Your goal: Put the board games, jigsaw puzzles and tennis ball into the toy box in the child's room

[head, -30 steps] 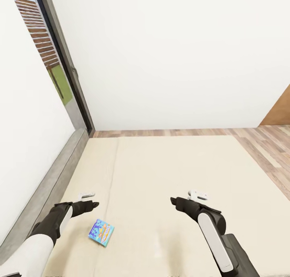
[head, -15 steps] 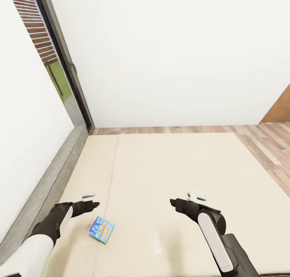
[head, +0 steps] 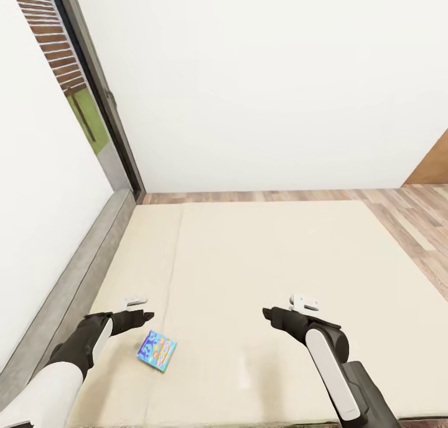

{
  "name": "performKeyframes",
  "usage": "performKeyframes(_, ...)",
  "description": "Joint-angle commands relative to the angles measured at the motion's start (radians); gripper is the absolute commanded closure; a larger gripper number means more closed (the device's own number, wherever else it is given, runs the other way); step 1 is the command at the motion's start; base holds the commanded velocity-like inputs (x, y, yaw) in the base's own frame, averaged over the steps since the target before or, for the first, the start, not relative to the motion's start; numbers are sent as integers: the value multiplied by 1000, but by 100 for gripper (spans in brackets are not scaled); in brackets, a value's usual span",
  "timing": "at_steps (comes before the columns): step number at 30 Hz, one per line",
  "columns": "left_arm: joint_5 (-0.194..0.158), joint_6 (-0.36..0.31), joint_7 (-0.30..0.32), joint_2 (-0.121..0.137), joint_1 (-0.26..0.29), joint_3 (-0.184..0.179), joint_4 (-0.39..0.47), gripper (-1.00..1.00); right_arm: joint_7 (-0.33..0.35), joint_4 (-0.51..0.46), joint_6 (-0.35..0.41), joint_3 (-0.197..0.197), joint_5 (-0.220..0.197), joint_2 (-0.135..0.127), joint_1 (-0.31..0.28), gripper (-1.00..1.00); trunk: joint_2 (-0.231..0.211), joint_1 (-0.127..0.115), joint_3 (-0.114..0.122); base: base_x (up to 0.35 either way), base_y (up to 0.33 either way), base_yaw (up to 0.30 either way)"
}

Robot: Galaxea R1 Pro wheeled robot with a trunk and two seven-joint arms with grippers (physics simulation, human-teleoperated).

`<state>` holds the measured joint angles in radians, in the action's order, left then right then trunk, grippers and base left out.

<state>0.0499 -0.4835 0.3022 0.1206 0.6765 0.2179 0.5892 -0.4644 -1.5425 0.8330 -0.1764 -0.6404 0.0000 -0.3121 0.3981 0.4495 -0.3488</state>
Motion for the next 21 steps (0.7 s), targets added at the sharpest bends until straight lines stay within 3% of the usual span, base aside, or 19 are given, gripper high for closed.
performKeyframes(1, 5, -6, 8, -1, 1, 6, 1, -100, -9, -1, 3, -1, -9, 0, -1, -100, 2, 0, -3, 0, 0, 0)
performKeyframes(7, 4, -7, 10, -1, 1, 6, 2, -100, -5, -6, 10, 0, -16, 0, -2, -100, 2, 0, -13, 0, 0, 0)
performKeyframes(10, 3, -6, 10, -1, 1, 6, 4, -100, 5, -20, 40, 1, -57, 0, -2, -100, 2, 0, -18, 0, 0, 0)
performKeyframes(12, 3, -6, 11, -3, 1, 6, 4, -100, 35, -36, 82, 7, -122, -8, -2, -100, 2, 0, -22, 0, 0, 0)
performKeyframes(14, 2, -6, 11, -4, 1, 6, 5, -100, 92, -43, 122, 19, -211, -15, -2, -100, 2, 0, -25, 0, 0, 0)
performKeyframes(15, 2, -6, 11, -5, 1, 6, 5, -100, 108, -44, 130, 22, -232, -16, -2, -100, 2, 0, -26, 0, 0, 0)
performKeyframes(17, 2, -6, 12, -4, 1, 6, 6, -100, 191, -47, 156, 31, -298, -19, -2, -100, 2, 0, -30, 0, 0, 0)
performKeyframes(21, 0, -6, 13, -4, 1, 7, 6, -100, 273, -48, 169, 34, -326, -20, -2, -100, 2, 0, -36, 0, 0, 0)
